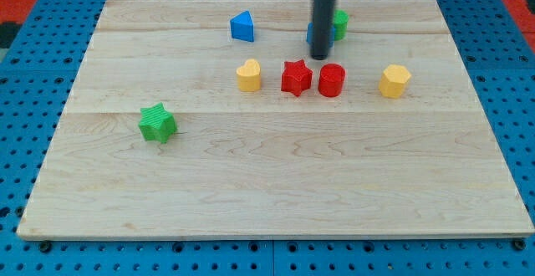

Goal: Put the blue cube bottom of the blue triangle

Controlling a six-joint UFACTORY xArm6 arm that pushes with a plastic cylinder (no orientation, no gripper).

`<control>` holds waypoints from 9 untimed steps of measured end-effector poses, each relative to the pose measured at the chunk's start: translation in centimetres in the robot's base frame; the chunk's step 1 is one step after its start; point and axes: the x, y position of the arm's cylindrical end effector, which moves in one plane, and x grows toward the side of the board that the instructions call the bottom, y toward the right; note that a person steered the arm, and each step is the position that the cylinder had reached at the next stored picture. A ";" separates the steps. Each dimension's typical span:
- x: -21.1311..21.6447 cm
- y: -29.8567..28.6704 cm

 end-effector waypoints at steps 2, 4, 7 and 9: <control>-6.7 -3.0; -5.1 -14.5; -7.0 -22.4; -7.1 -9.1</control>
